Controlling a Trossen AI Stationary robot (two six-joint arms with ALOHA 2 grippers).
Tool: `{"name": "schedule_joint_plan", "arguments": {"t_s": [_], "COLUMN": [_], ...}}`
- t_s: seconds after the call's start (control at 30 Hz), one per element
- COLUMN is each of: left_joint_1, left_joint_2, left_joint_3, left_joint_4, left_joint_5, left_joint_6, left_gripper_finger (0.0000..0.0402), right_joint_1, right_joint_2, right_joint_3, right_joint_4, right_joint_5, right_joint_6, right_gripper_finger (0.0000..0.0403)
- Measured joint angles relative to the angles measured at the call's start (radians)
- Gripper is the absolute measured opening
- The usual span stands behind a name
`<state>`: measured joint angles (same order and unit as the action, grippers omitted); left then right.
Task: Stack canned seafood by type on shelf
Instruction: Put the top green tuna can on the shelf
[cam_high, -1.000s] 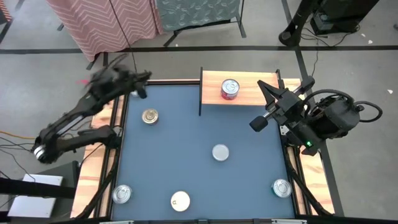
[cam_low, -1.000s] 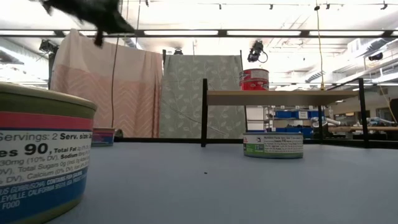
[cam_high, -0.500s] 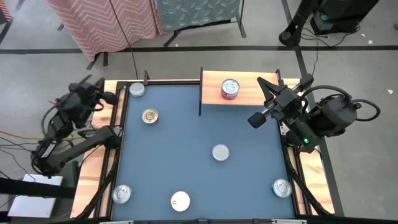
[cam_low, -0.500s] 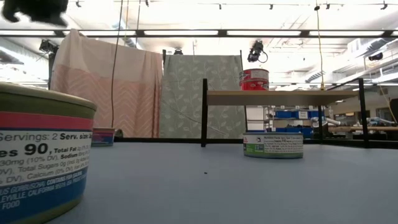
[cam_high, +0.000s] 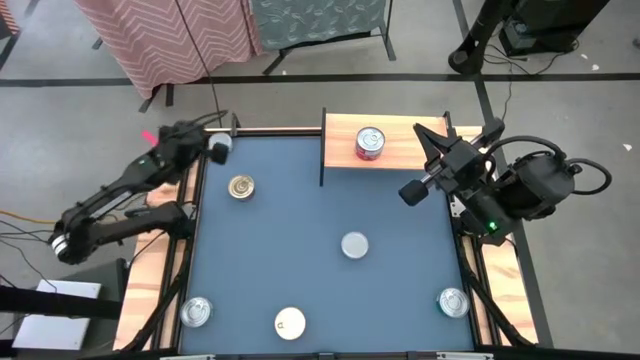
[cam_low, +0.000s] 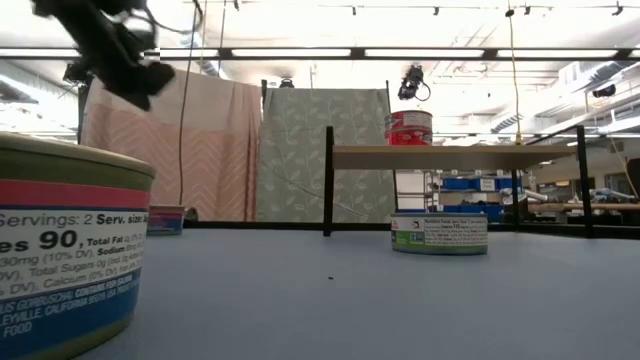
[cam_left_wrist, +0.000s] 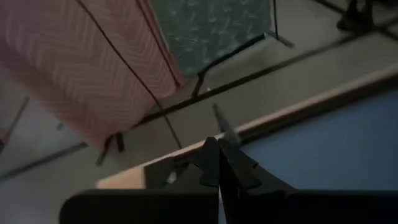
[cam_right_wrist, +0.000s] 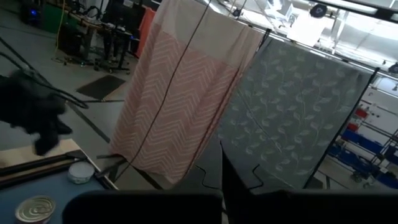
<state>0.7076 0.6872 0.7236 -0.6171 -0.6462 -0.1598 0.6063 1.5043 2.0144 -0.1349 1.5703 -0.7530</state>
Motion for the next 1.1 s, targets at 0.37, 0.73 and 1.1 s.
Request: {"name": "schedule_joint_plan", "arguments": {"t_s": [0.37, 0.73, 1.1], "left_joint_1": [0.214, 0.331, 0.408], "left_joint_2": [0.284, 0.455, 0.611], "left_joint_3": [-0.094, -0.092, -0.039], "left_joint_4": [0.302, 0.463, 0.524], "left_joint_5": [0.276, 0.411, 0.434], "left_joint_6": [-0.179, -0.278, -0.483], "left_gripper_finger": [0.0001, 0.0001, 0.0001], "right_joint_1": [0.048, 0.049, 0.06], "right_joint_2": [0.011, 0.011, 0.011], "right_joint_3": [0.0, 0.0, 0.0], "right_joint_4": [0.002, 0.007, 0.038], "right_joint_5": [0.0, 0.0, 0.0], "right_joint_6": [-0.005, -0.017, -0.017], "right_gripper_finger": [0.0004, 0.0004, 0.0004]}}
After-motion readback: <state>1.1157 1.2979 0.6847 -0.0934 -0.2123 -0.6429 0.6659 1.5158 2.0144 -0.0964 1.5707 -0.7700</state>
